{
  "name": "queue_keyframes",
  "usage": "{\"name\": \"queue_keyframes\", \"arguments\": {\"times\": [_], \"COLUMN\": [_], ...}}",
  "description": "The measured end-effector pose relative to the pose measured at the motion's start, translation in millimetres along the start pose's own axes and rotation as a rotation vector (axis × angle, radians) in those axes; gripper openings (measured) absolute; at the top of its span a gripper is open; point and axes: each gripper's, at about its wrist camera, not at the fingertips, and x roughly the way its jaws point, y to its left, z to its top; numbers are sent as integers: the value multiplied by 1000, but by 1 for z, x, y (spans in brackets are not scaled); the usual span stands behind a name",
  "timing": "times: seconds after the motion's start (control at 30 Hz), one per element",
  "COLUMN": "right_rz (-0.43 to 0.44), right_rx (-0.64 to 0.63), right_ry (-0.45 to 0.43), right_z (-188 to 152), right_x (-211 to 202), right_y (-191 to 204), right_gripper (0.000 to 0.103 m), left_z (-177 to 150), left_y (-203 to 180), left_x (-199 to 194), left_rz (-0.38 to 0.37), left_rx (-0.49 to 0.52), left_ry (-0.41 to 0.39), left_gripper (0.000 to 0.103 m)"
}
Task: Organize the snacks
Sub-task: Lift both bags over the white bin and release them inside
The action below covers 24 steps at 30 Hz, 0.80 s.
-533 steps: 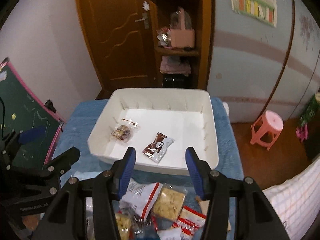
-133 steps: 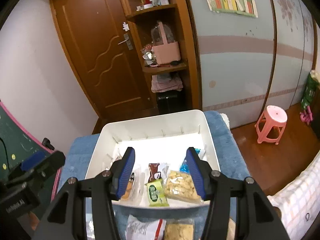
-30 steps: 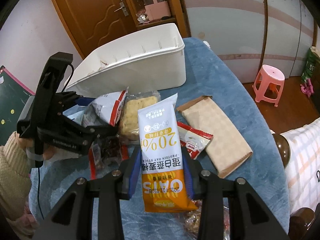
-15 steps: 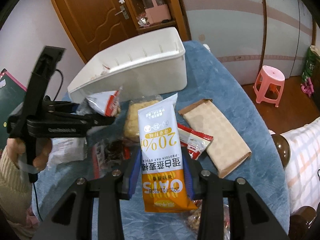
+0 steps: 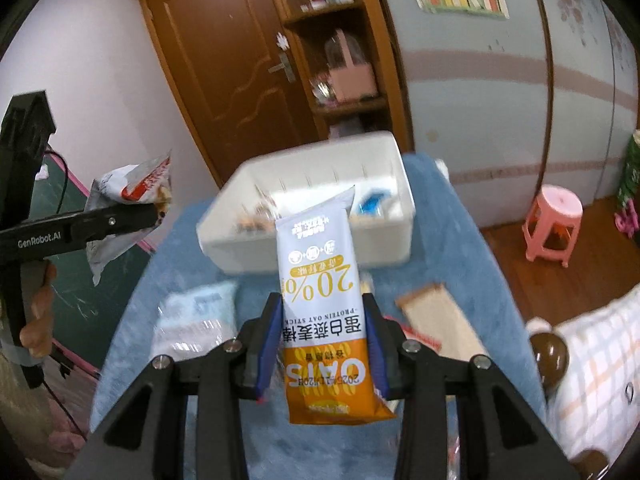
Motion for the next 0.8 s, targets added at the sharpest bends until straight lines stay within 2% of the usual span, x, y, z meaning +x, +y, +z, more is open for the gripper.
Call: {"name": "queue_keyframes", "arguments": {"times": [0.17, 0.37, 0.53, 0.8], "right_rz": [46, 60, 68, 28], "right_rx": [-27, -67, -56, -19], "right_ry": [-96, -196, -230, -157], "right_z": [59, 125, 166, 191], "right_x": [-21, -31, -16, 43], "right_y": [13, 32, 37, 26], "right_gripper": [39, 39, 40, 40], "left_z": [35, 69, 97, 121], "left_y": [11, 18, 23, 24], "left_x": [-37, -45, -19, 41], "left_rz": [45, 70, 93, 92], "left_rx": [-55, -93, -113, -130], "left_ry": [-110, -170, -202, -197], "left_gripper": [62, 62, 62, 62]}}
